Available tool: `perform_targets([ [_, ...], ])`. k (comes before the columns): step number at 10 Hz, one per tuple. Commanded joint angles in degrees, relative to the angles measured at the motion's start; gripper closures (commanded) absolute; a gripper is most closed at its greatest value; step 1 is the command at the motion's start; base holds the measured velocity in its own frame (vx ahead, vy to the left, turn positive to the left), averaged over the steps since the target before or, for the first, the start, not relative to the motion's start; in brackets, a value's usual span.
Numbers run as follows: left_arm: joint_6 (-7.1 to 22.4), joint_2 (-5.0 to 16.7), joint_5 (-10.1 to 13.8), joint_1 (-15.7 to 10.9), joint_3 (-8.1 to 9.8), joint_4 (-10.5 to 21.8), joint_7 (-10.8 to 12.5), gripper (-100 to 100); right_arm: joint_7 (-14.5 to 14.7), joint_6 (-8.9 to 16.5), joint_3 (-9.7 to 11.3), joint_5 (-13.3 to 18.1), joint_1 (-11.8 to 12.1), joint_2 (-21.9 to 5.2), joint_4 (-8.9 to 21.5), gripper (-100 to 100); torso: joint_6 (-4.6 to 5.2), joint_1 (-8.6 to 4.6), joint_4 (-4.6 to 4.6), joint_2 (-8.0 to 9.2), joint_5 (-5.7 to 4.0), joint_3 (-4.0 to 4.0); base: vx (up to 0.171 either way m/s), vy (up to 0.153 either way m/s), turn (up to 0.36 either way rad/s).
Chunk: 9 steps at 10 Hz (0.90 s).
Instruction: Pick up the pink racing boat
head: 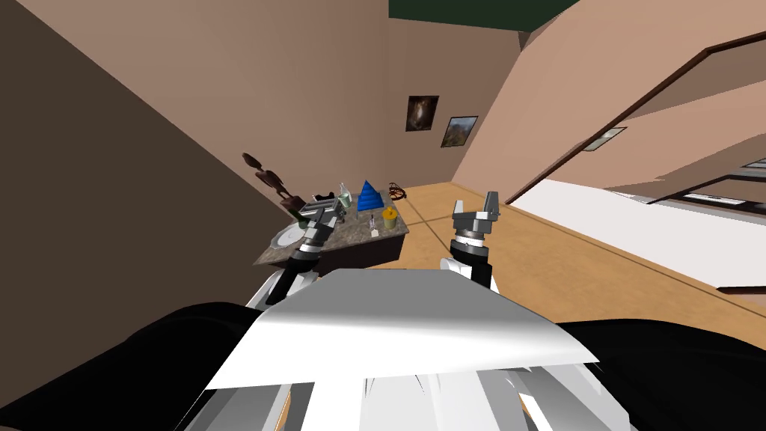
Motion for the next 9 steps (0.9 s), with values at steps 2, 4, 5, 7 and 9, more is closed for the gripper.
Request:
perform_targets([
  [2, 3.35, 4.72, 1.29, 1.80, 0.88, 0.88, 1.57, -100, 0.00, 0.00, 0.00, 0.00, 0.00, 0.00, 0.00, 0, 0.00, -0.03, 0.00, 0.01, 0.00, 0.00, -0.049, 0.079, -0.121],
  [4, 4.78, 7.53, 1.75, 2.46, 1.19, 1.29, 2.18, -100, 0.00, 0.00, 0.00, 0.00, 0.00, 0.00, 0.00, 0, -0.01, -0.02, 0.01, 0.05, 0.00, 0.03, -0.044, 0.063, -0.086],
  [5, 6.28, 9.68, 2.14, 3.00, 1.39, 1.80, 2.74, -100, 0.00, 0.00, 0.00, 0.00, 0.00, 0.00, 0.00, 0, -0.02, -0.13, 0.00, -0.01, -0.02, 0.00, -0.019, 0.019, -0.118],
  [7, 7.85, 11.92, 2.45, 3.42, 1.47, 2.40, 3.24, -100, 0.00, 0.00, 0.00, 0.00, 0.00, 0.01, 0.00, 0, 0.00, -0.28, -0.02, -0.10, -0.06, -0.05, -0.016, 0.008, -0.090],
  [9, 11.06, 15.61, 2.80, 3.89, 1.30, 3.85, 4.08, -100, 0.00, 0.00, 0.01, 0.00, 0.01, 0.01, 0.00, 0, 0.00, -0.37, -0.03, -0.15, -0.08, -0.08, -0.006, -0.016, -0.137],
])
